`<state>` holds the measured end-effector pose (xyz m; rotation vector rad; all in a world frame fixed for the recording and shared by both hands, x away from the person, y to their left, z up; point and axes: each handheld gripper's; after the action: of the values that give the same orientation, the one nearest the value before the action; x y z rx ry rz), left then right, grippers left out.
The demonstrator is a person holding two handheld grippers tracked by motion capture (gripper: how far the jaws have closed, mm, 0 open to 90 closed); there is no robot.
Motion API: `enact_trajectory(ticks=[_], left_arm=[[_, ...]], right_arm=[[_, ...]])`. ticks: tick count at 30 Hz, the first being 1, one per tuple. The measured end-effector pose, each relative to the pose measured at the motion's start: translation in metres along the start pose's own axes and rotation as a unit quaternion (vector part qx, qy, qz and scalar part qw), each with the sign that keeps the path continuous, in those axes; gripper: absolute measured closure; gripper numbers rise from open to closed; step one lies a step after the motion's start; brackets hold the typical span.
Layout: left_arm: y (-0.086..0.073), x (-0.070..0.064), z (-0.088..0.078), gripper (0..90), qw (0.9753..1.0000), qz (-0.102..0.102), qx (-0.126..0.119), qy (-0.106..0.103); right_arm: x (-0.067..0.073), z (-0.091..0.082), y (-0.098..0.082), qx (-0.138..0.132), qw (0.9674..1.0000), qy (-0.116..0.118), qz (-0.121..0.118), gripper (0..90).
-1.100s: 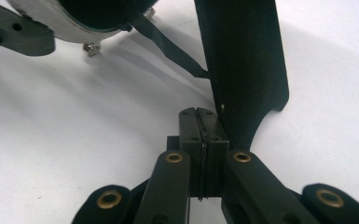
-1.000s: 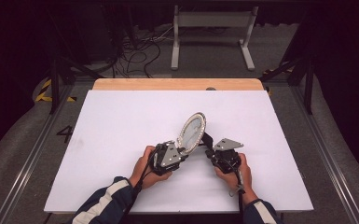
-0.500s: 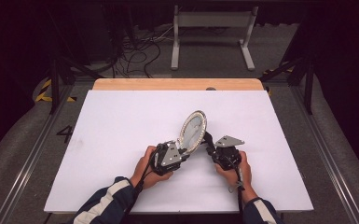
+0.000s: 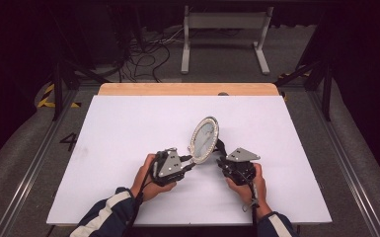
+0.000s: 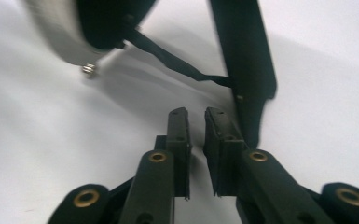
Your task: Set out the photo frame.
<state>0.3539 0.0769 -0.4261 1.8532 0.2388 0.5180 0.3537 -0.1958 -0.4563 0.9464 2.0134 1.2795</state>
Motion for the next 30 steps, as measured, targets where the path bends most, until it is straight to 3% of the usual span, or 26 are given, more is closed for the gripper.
enact_trajectory(ticks=[4, 7, 9, 10, 14, 22, 30], left_arm=[[-0.007, 0.011, -0.031, 66.4, 0.9996, -0.012, -0.006, 0.026], [-0.015, 0.015, -0.045, 64.3, 0.9994, -0.024, -0.011, 0.022], [-0.023, 0.017, -0.058, 61.0, 0.9991, -0.028, -0.004, 0.030], [-0.031, 0.019, -0.069, 60.1, 0.9984, -0.040, 0.004, 0.039], [-0.042, 0.021, -0.085, 53.5, 0.9968, -0.054, 0.012, 0.057], [-0.053, 0.020, -0.101, 36.4, 0.9940, -0.065, 0.027, 0.084], [-0.058, 0.018, -0.110, 28.9, 0.9922, -0.071, 0.041, 0.094]], right_arm=[[0.017, -0.003, 0.004, -0.007, 0.9998, 0.021, -0.001, 70.4], [0.024, -0.007, 0.008, -0.013, 0.9995, 0.029, 0.003, 67.3], [0.030, -0.009, 0.012, -0.023, 0.9989, 0.038, 0.016, 63.3], [0.031, -0.009, 0.013, -0.025, 0.9987, 0.040, 0.021, 62.1], [0.033, -0.007, 0.014, -0.027, 0.9984, 0.041, 0.029, 57.8], [0.032, -0.004, 0.020, -0.040, 0.9974, 0.051, 0.032, 51.8], [0.033, 0.006, 0.025, -0.044, 0.9970, 0.055, 0.034, 46.8]])
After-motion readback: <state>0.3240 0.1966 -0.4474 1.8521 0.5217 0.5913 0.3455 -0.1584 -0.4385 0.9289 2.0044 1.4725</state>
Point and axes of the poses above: each handheld gripper's, and its own axes: z roughly forward along the jaws, y roughly out of its top, x roughly to its left, and after that the axes turned 14 degrees about -x, right-handed
